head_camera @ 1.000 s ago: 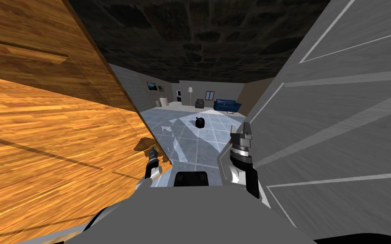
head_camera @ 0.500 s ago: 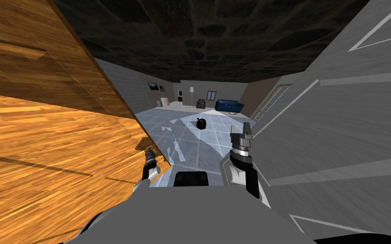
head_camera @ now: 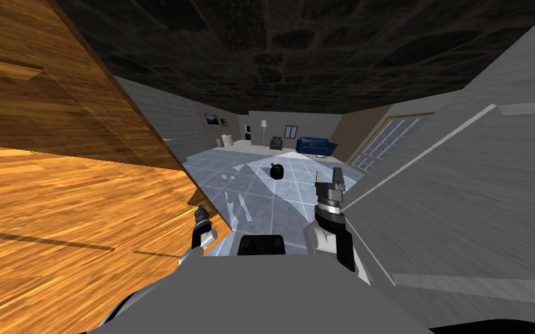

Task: Push the door open

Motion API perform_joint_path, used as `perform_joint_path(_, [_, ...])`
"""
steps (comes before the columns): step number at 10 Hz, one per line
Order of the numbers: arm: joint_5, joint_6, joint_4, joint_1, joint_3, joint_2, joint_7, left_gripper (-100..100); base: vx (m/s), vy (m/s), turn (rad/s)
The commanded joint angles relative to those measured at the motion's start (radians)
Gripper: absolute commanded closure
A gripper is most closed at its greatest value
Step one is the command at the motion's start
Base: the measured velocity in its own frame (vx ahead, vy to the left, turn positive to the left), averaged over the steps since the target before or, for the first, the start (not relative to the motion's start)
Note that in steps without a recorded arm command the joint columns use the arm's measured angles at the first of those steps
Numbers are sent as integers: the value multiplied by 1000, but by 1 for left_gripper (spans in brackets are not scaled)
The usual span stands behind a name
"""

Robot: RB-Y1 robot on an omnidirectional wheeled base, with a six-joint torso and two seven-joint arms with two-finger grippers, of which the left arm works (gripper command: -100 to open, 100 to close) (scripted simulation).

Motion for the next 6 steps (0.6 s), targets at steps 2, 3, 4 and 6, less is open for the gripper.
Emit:
perform_joint_path(2, [24,2,-18,6,35,4,-22,100,216,50,46])
perform_joint_path(3, [33,1,-17,7,46,6,-27,100,244,87,44])
perform_joint_path(4, [33,1,-17,7,46,6,-27,100,138,78,17])
perform_joint_path(6, [57,-4,-13,12,79,11,-42,100,200,63,29])
